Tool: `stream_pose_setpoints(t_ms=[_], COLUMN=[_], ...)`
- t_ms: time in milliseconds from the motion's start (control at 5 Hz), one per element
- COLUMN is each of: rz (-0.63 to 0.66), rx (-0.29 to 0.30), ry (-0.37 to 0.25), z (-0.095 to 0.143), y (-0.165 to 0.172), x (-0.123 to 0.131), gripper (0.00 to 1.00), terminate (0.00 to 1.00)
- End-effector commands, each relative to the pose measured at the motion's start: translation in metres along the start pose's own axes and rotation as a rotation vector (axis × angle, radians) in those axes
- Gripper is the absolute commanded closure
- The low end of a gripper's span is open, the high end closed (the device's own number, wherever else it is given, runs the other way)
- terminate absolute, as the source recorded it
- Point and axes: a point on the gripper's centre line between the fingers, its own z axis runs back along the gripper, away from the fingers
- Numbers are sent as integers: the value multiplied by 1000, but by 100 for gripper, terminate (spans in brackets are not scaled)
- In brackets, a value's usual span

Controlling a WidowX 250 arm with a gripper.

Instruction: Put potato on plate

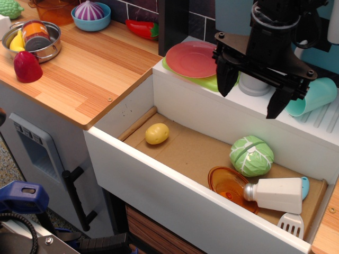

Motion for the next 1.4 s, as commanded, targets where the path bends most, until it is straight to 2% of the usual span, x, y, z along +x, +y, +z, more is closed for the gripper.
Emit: stream_pose_setpoints(t_ms=[0, 400, 600, 800, 1000, 1200], rz=[0, -90, -104, -155, -177, -130], rx=[0, -13, -24, 16, 28, 25], ry=[0, 18, 7, -57, -104, -117], z=[0, -23, -44, -78, -103, -122], y=[0, 68, 86, 104, 113, 112], x=[0, -8, -9, -4, 3, 10], gripper=[0, 0, 0, 0, 0, 0], terminate=[0, 0, 0, 0, 0, 0])
